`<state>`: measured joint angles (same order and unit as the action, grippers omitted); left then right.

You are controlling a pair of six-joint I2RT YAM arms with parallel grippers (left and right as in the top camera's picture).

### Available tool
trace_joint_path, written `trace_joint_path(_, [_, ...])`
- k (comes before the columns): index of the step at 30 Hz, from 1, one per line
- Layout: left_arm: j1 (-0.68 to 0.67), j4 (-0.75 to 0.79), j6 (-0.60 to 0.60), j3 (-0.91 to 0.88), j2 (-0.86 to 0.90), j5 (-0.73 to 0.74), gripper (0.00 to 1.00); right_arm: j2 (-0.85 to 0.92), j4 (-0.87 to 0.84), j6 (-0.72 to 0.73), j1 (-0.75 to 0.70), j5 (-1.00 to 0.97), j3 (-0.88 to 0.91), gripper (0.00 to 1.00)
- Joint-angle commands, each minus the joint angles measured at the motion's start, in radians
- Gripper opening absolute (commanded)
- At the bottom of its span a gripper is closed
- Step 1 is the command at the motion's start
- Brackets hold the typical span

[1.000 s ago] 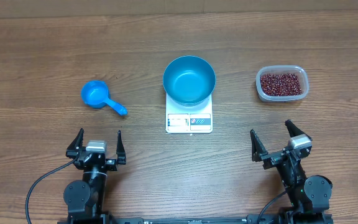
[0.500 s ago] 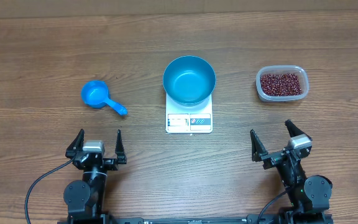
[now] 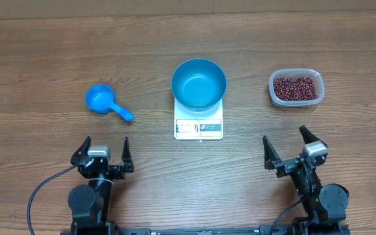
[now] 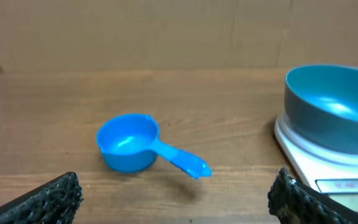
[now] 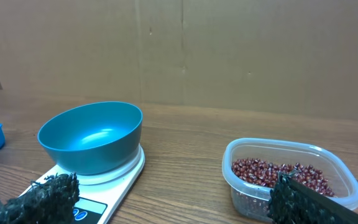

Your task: Scoop item into bowl and weigh 150g on scale

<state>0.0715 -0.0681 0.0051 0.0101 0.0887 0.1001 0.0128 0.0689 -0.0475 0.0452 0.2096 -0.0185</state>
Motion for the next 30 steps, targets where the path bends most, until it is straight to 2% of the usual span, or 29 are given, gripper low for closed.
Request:
trace_joint_path(1, [-0.006,-0.003,-0.012,0.063,0.06,0.005,1.0,-0.01,-0.005,0.007,-0.007,-0.007,0.011,1.0])
trace_joint_path(7, [-0.006,-0.011,-0.005,0.179,0.221,0.005,1.0,-0.01,-0.005,0.007,-0.007,-0.007,0.011,1.0])
trace_joint_path(14, [-0.006,-0.065,-0.005,0.4,0.528,0.051,1.0,-0.01,-0.005,0.007,-0.007,-0.007,0.011,1.0])
trace_joint_path(21, [-0.006,-0.268,-0.005,0.7,0.852,0.085,1.0,-0.01,-0.005,0.007,-0.007,-0.007,0.011,1.0])
trace_joint_path(30, [-0.005,-0.644,-0.005,1.173,1.259,0.172,1.0,-0.01,-0.005,0.007,-0.007,-0.007,0.011,1.0])
